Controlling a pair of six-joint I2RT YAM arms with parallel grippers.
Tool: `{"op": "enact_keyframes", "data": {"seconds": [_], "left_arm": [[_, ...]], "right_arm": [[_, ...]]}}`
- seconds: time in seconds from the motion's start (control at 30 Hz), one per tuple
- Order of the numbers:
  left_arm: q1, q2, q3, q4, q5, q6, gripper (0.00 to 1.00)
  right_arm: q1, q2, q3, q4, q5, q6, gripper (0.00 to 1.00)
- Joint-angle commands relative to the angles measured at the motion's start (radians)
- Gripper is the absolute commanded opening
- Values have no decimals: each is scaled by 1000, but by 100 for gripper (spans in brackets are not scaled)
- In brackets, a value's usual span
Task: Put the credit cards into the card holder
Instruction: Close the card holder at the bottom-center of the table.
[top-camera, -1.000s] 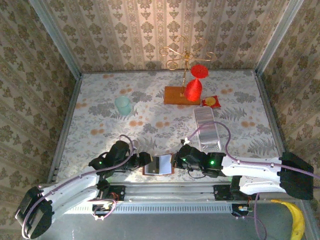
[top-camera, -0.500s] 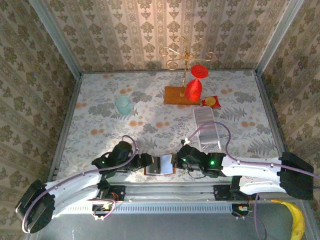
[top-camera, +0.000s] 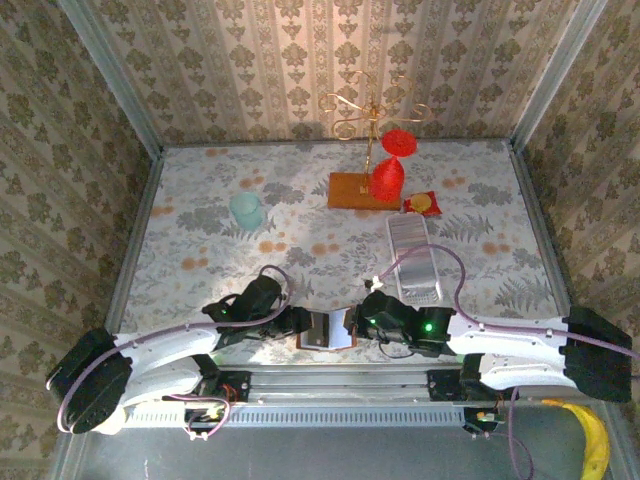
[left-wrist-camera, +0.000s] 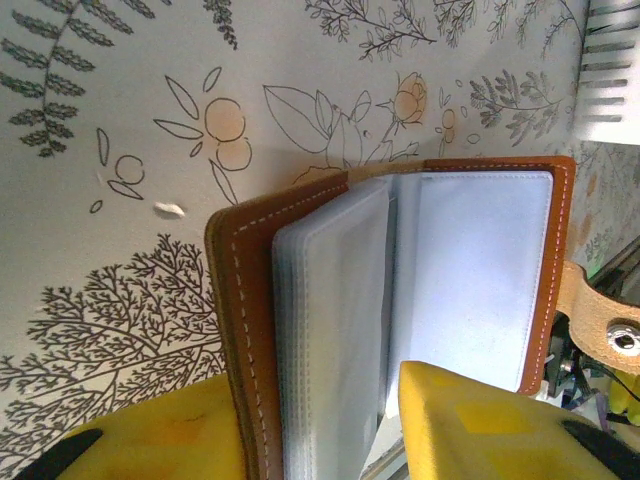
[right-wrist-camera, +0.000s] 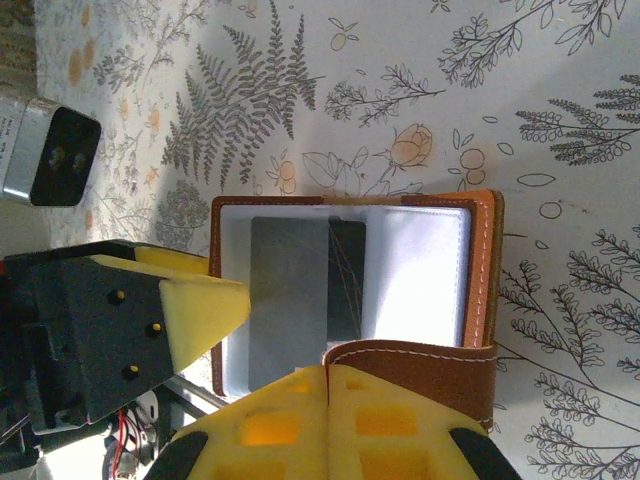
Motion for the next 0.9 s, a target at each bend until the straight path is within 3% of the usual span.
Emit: {"op": "enact_keyframes", "data": {"seconds": [0.0,0.2,0.6,0.87], "left_arm": [[-6,3,26,39,-3,22,40],[-5,23,74,60,28,61,43],[-39,202,192,-39,55,128,37],[-77,201,258,-122,36,170,36]], "right_arm": [[7,-20,-24,45,41,23,0],[7,-31,-34,53,39,22,0],[7,-49,-42,65,43,13,0],[7,-40,-50,92,42,7,0]]}}
